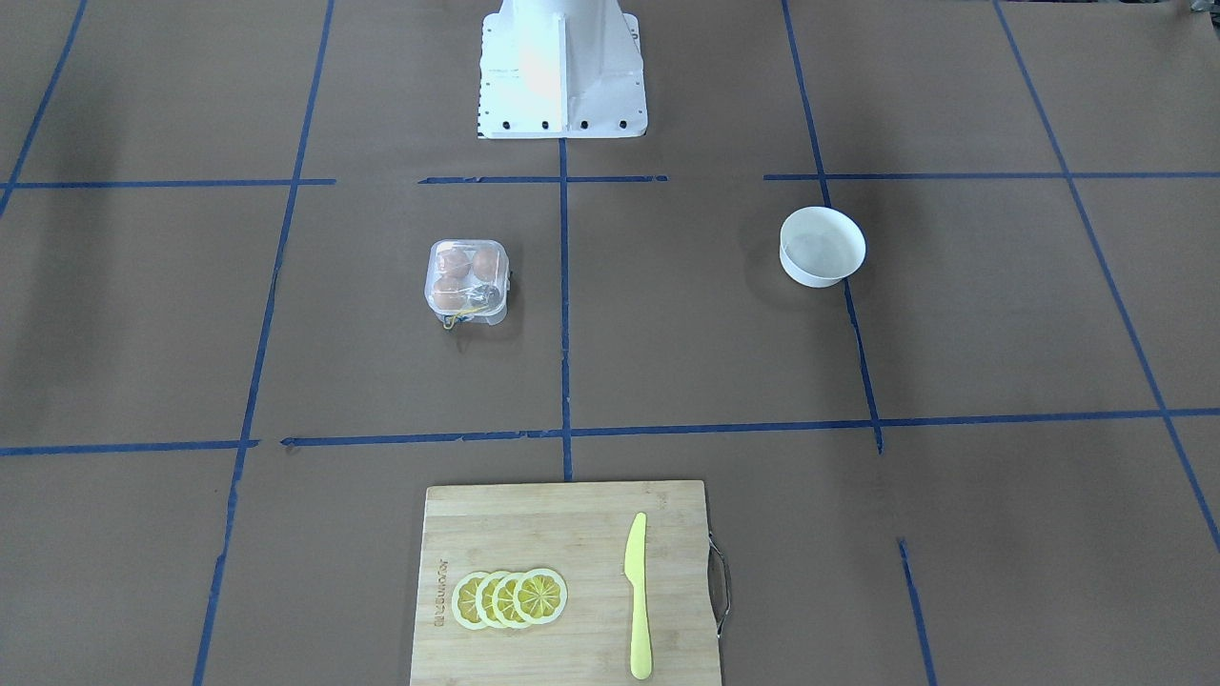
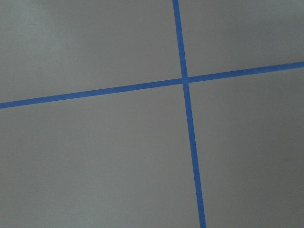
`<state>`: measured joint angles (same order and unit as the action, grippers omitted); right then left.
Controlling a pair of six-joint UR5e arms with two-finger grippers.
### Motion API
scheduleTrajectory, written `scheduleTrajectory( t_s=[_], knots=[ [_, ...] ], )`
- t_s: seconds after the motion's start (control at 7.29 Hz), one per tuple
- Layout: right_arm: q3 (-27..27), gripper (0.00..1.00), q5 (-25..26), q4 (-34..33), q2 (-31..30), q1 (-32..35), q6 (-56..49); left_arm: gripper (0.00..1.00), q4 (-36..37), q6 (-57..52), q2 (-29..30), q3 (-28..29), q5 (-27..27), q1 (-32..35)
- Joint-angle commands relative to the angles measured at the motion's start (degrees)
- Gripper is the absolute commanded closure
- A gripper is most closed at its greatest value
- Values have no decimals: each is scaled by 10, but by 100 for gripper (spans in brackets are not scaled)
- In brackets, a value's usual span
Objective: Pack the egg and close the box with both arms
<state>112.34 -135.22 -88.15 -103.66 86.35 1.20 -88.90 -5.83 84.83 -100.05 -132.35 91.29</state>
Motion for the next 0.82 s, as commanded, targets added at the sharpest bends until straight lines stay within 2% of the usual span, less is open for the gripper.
scheduleTrajectory(
  t_s=[0.0,0.69],
  knots=[
    [0,0,-2,0,-2,0,0,0,-1,-1,-2,7,-4,0],
    [0,0,-7,2,-2,0,1,0,-9,0,3,-12,-3,-1]
  ],
)
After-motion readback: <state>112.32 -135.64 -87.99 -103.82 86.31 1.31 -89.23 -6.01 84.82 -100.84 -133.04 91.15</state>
